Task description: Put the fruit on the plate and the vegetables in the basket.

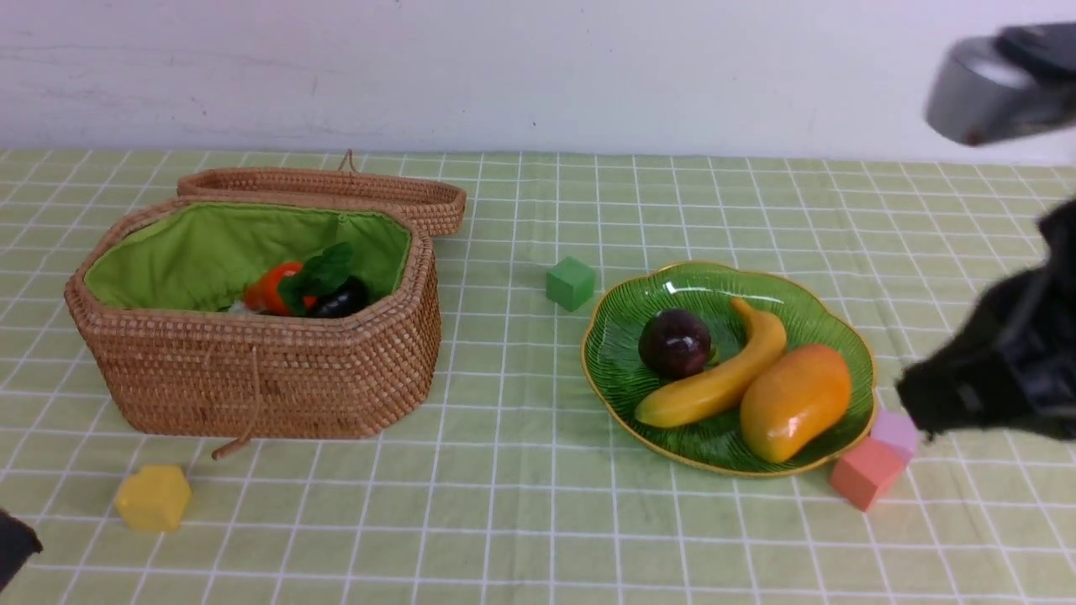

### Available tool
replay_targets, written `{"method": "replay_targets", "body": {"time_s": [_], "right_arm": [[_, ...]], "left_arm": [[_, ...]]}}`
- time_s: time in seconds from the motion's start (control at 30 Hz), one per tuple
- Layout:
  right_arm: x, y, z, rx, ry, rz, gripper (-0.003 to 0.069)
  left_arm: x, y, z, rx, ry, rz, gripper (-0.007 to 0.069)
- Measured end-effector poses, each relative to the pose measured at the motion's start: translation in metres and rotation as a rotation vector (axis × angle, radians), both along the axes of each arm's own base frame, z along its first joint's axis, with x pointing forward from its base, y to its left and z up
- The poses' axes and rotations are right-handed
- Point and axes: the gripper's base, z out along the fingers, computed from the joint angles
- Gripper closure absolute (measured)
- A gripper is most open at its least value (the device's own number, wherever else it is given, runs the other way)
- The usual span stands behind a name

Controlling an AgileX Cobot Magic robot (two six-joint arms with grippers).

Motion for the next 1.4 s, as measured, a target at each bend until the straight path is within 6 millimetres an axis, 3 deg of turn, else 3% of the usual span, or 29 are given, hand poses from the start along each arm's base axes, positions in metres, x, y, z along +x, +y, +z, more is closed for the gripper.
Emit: {"method": "replay_targets", "body": {"time_s": [0.07, 0.27, 0.47, 0.8, 0.93, 1.07, 1.23, 1.3, 1.33, 1.37, 1.4], "right_arm": [[-0.019, -0.013, -0.006, 0.027, -0.013, -0.044, 0.0659], [-0.047, -0.035, -0.038, 0.018, -0.028, -0.112, 0.0659], [-0.058, -0.041, -0.060, -0.016, 0.050, -0.131, 0.0652], [-0.065, -0.046, -0.064, -0.070, 0.110, -0.125, 0.0646], [-0.064, -0.062, -0.062, -0.092, -0.021, -0.194, 0.0645], [-0.077, -0.087, -0.072, -0.016, -0.383, -0.355, 0.0655], [-0.095, -0.103, -0.137, 0.026, -0.652, -0.536, 0.0657], [-0.100, -0.105, -0.171, 0.030, -0.689, -0.582, 0.0657], [-0.100, -0.106, -0.177, 0.030, -0.692, -0.589, 0.0657], [-0.100, -0.107, -0.204, 0.040, -0.669, -0.625, 0.0657], [-0.100, -0.107, -0.217, 0.045, -0.641, -0.643, 0.0657]], "left_arm": [[0.001, -0.001, -0.003, 0.005, 0.007, 0.000, 0.0614], [0.002, -0.001, -0.006, 0.011, 0.016, 0.000, 0.0607], [0.002, -0.001, -0.005, 0.010, 0.015, 0.000, 0.0603], [0.002, -0.001, -0.005, 0.010, 0.015, 0.000, 0.0599], [0.002, -0.001, -0.005, 0.010, 0.015, 0.000, 0.0594], [0.002, -0.001, -0.006, 0.011, 0.015, 0.000, 0.0587], [0.002, -0.001, -0.006, 0.011, 0.015, 0.000, 0.0585], [0.002, -0.001, -0.006, 0.011, 0.015, 0.000, 0.0585], [0.002, -0.001, -0.006, 0.011, 0.015, 0.000, 0.0585], [0.002, -0.001, -0.006, 0.011, 0.015, 0.000, 0.0585], [0.002, -0.001, -0.006, 0.011, 0.015, 0.000, 0.0585]]}}
